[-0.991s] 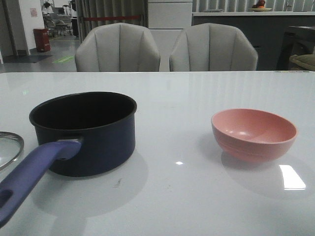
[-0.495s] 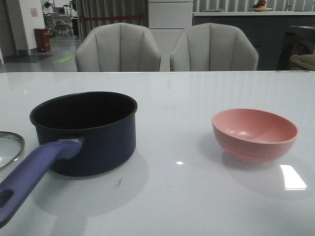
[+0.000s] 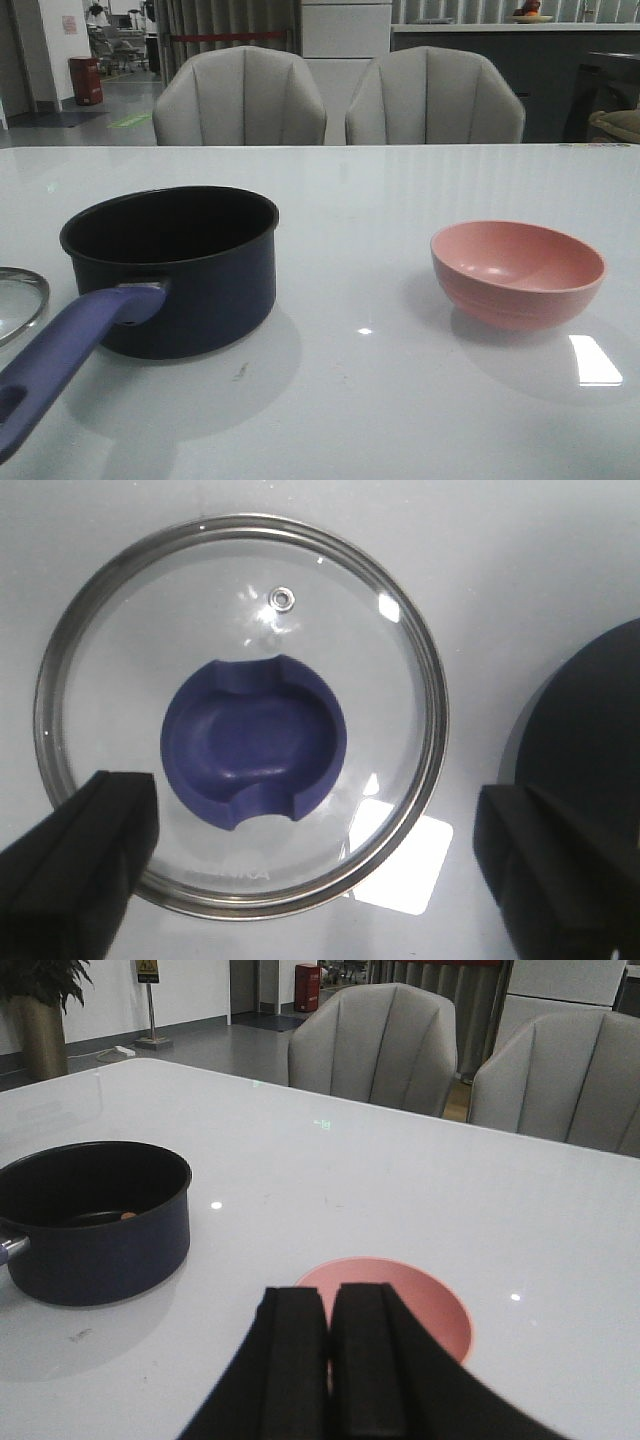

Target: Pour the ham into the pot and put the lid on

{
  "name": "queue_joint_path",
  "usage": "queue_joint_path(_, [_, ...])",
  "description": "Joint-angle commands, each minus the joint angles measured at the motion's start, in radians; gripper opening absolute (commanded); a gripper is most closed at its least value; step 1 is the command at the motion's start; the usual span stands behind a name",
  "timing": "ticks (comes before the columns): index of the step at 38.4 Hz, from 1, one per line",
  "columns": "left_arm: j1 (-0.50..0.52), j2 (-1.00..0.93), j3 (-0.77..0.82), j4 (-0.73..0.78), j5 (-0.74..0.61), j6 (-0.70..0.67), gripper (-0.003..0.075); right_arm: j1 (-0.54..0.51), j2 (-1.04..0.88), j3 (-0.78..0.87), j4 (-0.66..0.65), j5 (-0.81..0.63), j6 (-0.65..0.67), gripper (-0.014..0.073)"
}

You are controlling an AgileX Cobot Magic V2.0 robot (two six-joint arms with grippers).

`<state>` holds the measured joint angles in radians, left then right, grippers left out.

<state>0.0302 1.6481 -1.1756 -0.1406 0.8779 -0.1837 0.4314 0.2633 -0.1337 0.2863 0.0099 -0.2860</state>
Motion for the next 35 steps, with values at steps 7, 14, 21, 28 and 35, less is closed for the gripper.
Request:
queue_joint_path(7, [0.019, 0.068, -0.114, 0.004, 0.103, -0.014, 0.0669, 0.003, 0.005, -0.029, 0.000, -0.073, -0.001, 0.0169])
queue_joint_path(14, [0.021, 0.097, -0.116, 0.022, 0.091, -0.014, 0.0669, 0.003, 0.005, -0.029, 0.000, -0.073, -0.001, 0.0169])
queue_joint_path(21, [0.021, 0.134, -0.116, 0.022, 0.088, -0.014, 0.0669, 0.003, 0.005, -0.029, 0.000, -0.073, -0.001, 0.0169])
queue_joint_path(28, [0.021, 0.160, -0.116, 0.022, 0.069, -0.014, 0.0669, 0.003, 0.005, -0.029, 0.000, -0.073, -0.001, 0.0169])
queue_joint_path(35, [0.021, 0.166, -0.116, 0.022, 0.035, -0.014, 0.0640, 0.003, 0.005, -0.029, 0.000, -0.073, -0.001, 0.0169])
